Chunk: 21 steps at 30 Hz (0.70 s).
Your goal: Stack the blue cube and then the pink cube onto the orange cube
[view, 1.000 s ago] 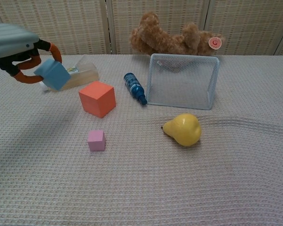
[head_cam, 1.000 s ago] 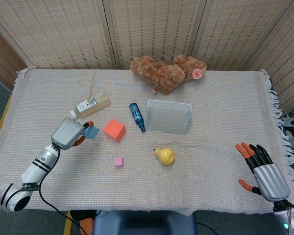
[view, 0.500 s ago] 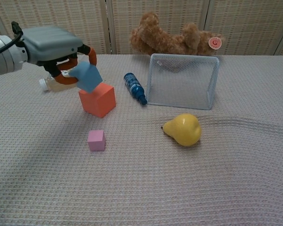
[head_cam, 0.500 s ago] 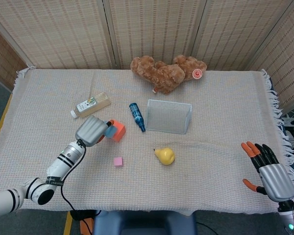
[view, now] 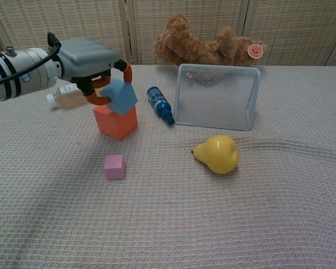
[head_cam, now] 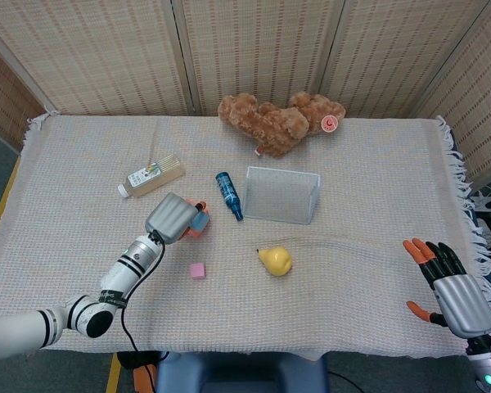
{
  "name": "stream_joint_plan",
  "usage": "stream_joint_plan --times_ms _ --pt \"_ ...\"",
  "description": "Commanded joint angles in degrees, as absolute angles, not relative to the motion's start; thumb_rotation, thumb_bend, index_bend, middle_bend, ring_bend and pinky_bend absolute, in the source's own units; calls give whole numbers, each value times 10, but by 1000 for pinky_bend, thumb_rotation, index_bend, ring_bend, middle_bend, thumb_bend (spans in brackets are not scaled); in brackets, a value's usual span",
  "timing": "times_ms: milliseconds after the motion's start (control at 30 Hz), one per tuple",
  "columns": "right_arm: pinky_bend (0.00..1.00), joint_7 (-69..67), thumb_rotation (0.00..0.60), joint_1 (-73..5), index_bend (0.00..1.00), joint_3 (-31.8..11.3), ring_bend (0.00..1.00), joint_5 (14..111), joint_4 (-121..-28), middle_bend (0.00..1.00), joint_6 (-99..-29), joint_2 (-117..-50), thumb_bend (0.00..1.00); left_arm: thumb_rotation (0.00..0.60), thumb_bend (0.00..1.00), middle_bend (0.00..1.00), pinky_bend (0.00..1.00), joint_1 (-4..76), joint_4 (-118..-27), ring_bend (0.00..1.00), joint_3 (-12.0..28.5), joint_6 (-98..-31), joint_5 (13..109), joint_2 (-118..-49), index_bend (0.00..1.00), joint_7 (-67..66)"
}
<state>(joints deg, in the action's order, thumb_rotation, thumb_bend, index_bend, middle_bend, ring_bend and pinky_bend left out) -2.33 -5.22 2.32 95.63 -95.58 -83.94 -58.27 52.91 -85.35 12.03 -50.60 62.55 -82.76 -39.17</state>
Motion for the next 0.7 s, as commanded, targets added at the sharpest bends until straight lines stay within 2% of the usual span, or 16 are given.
stream_joint_plan --times_ms 33,700 --pt "0 -23 600 -53 0 23 0 955 -956 0 -838 -582 81 600 347 885 1000 536 -848 927 120 -504 610 -831 598 -398" --pt "0 -19 600 -49 0 18 0 945 -958 0 -841 -580 81 600 347 894 1000 556 -825 929 101 -503 573 -827 571 -398"
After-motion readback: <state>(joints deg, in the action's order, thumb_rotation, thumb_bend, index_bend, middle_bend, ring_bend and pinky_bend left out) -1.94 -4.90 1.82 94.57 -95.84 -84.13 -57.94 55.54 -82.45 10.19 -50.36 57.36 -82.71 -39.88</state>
